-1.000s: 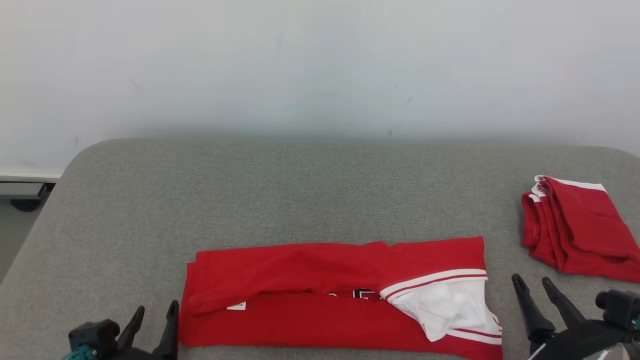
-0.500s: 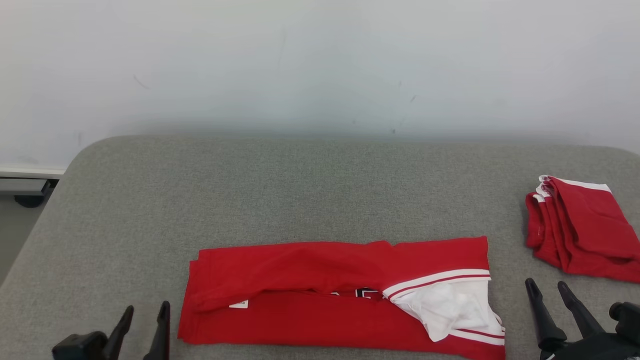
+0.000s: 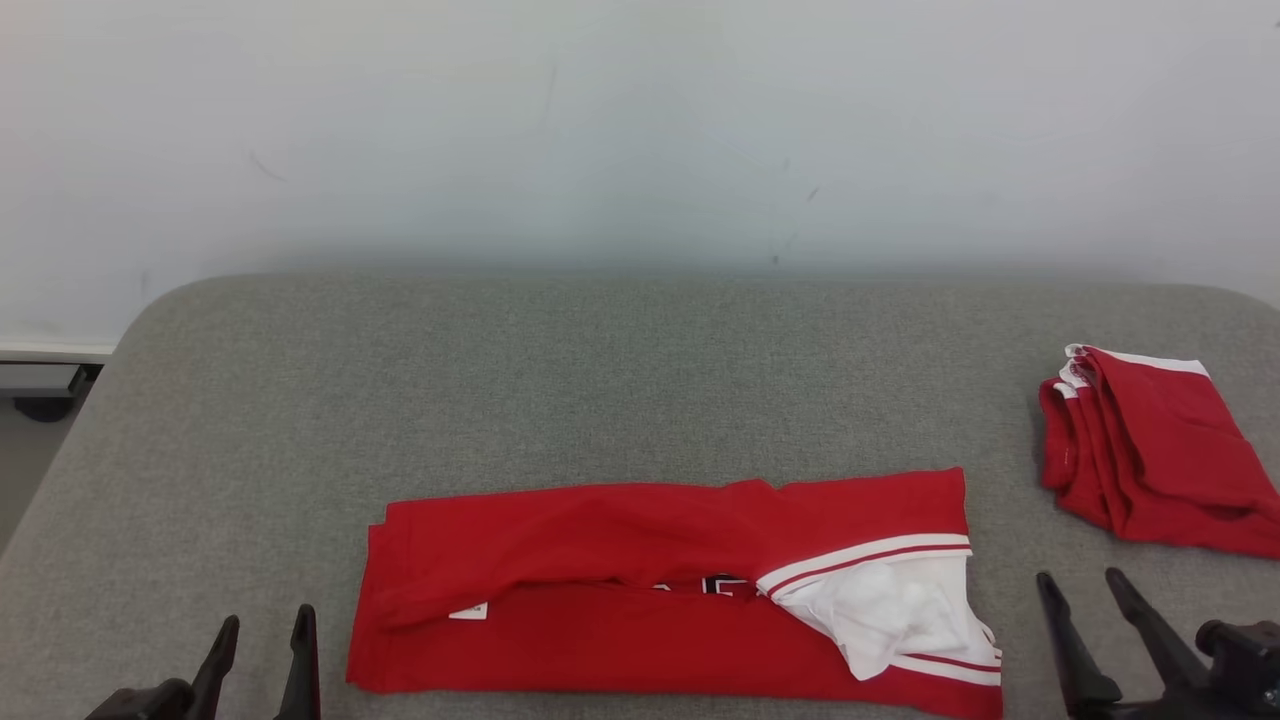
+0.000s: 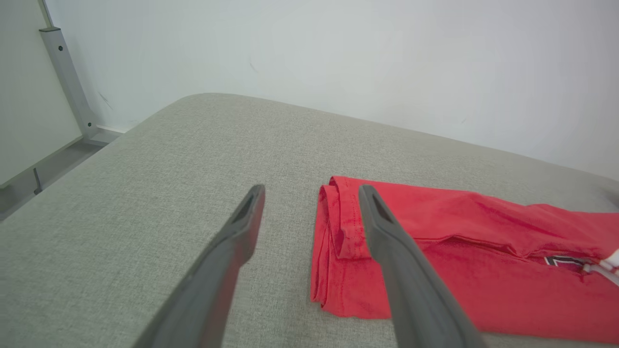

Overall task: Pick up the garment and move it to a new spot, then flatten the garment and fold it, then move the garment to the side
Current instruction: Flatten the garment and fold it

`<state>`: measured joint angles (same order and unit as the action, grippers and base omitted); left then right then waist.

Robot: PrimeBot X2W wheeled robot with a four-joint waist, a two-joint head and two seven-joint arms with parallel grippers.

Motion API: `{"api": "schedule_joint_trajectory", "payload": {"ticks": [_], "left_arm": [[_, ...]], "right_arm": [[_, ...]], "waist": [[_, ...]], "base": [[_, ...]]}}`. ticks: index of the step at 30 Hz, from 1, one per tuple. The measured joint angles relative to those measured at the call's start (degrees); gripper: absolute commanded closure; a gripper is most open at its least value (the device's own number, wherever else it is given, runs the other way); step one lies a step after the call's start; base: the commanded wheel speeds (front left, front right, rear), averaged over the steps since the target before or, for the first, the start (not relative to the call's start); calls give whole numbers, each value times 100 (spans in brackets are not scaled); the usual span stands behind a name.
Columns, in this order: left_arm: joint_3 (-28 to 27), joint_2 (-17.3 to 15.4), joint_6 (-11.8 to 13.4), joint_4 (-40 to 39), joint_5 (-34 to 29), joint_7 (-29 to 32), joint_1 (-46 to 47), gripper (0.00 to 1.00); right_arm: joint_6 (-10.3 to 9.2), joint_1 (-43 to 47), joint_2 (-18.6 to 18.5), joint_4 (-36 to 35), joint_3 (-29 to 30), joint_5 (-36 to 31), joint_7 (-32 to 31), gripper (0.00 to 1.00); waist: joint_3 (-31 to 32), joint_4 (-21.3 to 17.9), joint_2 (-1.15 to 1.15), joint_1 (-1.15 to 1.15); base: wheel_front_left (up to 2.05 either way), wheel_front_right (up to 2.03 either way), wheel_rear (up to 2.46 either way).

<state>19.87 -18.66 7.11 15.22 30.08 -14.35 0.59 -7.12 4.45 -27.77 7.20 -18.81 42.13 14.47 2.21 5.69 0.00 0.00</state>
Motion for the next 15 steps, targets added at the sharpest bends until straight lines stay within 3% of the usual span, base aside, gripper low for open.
{"api": "schedule_joint_trajectory", "payload": {"ticks": [6,15], "left_arm": [[-86,104,0,-156,-154,0,-16,0],[-131,275,0,-405,-443,13,-32,0]], "right_arm": [[-1,-19,52,214,234,-32,-67,0],[-1,-764,164,824,137,110,-1024,0]], "waist": [[-8,66,0,0],[-63,270,0,0]], "base": [[0,0,0],[0,0,0]]}}
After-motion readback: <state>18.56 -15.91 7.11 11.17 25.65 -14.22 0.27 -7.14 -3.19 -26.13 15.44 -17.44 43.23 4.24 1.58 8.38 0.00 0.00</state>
